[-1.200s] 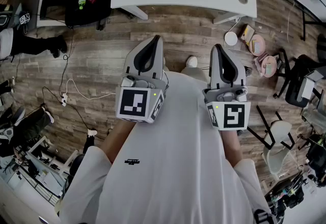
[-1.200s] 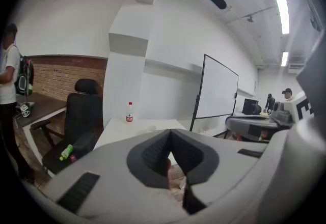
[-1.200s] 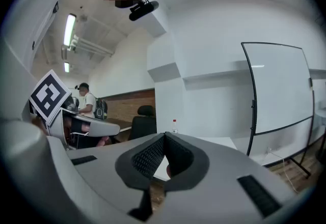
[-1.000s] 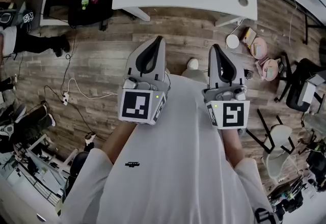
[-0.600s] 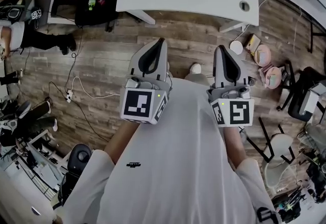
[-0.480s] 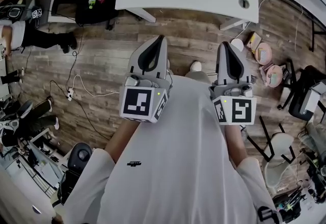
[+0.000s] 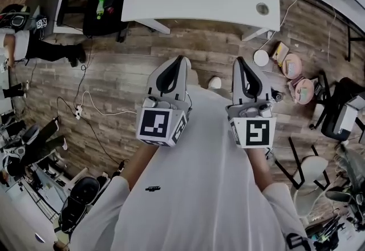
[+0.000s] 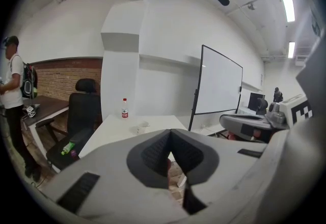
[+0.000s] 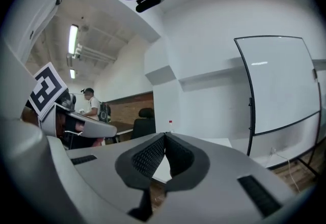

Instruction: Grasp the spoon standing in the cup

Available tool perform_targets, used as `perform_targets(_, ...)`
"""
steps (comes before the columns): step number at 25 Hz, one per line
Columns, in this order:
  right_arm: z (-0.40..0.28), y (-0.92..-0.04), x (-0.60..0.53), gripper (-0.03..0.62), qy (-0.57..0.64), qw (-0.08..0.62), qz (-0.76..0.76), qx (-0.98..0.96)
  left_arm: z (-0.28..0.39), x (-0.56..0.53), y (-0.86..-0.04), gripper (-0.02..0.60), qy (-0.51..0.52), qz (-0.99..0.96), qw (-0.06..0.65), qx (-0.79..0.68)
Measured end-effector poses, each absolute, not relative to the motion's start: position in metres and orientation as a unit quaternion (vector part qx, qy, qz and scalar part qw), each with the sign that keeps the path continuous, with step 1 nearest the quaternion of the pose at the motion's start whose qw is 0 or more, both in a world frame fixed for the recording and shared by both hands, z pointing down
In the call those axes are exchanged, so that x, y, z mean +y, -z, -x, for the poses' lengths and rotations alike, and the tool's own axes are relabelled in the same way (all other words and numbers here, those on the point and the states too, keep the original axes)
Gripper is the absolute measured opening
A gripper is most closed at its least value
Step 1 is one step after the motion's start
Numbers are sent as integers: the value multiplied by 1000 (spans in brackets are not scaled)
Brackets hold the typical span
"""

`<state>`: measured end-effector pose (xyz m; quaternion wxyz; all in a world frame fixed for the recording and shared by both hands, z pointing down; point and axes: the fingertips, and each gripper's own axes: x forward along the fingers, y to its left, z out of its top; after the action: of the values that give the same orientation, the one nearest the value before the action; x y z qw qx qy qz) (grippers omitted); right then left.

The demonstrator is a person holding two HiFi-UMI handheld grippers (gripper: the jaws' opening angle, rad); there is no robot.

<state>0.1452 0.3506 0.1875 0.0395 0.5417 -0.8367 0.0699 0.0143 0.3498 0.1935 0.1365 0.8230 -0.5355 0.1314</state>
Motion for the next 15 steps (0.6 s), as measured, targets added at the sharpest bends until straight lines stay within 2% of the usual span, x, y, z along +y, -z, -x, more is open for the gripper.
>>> perform_targets(7,-155,-198,320,-2,-77,55,-558,-824,-21,317,-200,-5,-131,-828,150,-524)
perform_targets(15,-135,-196,241,0,-78,63,-559,-823,-6,223,-203,-5,-117,-837,158,-511)
